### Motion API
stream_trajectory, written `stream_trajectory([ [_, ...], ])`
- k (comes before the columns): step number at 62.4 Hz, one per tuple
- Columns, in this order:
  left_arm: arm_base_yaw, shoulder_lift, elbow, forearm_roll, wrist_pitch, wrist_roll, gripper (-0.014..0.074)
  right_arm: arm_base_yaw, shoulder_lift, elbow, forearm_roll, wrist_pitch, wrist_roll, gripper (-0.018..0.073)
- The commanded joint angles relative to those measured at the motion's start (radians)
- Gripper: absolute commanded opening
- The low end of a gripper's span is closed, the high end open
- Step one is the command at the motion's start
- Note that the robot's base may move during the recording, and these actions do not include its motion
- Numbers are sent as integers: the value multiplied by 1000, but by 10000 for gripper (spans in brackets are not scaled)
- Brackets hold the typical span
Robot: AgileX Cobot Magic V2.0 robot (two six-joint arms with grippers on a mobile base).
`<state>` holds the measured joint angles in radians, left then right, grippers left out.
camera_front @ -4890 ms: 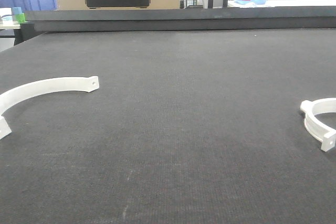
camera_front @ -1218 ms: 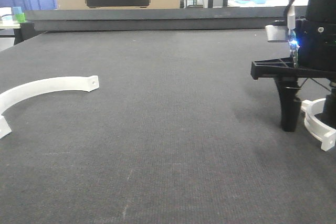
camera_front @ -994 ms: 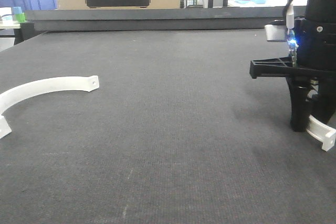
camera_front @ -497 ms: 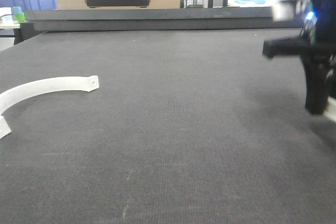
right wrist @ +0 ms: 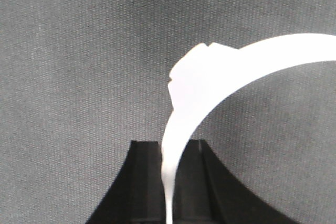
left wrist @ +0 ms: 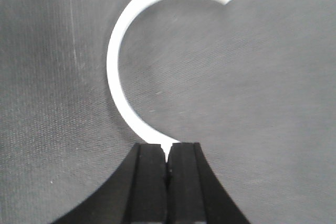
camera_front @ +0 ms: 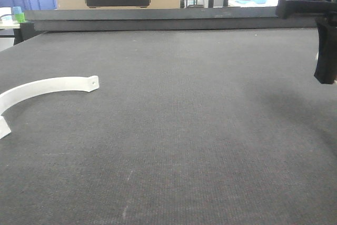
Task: Grab PVC pipe and place in blue bin
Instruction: 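Lower the left gripper onto the white clamp nearest it and close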
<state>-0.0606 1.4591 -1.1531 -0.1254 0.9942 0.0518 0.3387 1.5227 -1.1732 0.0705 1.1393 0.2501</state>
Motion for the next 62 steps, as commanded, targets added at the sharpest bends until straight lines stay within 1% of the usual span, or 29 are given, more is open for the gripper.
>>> stream_trajectory([
  [1, -4, 67, -12, 32, -16, -7, -111, -1, -9, -1, -15, 4, -10, -168],
  [10, -2, 151, -49, 39, -16, -14, -111, -1, -9, -1, -15, 4, -10, -168],
  [18, -2, 206, -88, 41, -10, -52, -111, -1, -9, -1, -15, 4, -10, -168],
  [29, -2, 261, -131, 52, 12, -52, -102, -1, -9, -1, -15, 6, -10, -168],
  [33, -2, 268, -138, 69, 12, -57, -54, -1, -9, -1, -15, 6, -10, -168],
  [39, -2, 268, -138, 85, 8, -66, 78, -1, -9, -1, -15, 6, -10, -168],
  [44, -2, 270, -138, 104, -4, -90, 200, -1, -9, -1, -15, 6, -10, -168],
  [46, -2, 270, -138, 109, -14, -92, 229, -1, -9, -1, -15, 6, -10, -168],
  [50, -2, 273, -138, 109, -32, -116, 255, -1, -9, -1, -15, 6, -10, -168],
  [62, -2, 320, -138, 109, -36, -117, 256, -1, -9, -1, -15, 0, -10, -168],
])
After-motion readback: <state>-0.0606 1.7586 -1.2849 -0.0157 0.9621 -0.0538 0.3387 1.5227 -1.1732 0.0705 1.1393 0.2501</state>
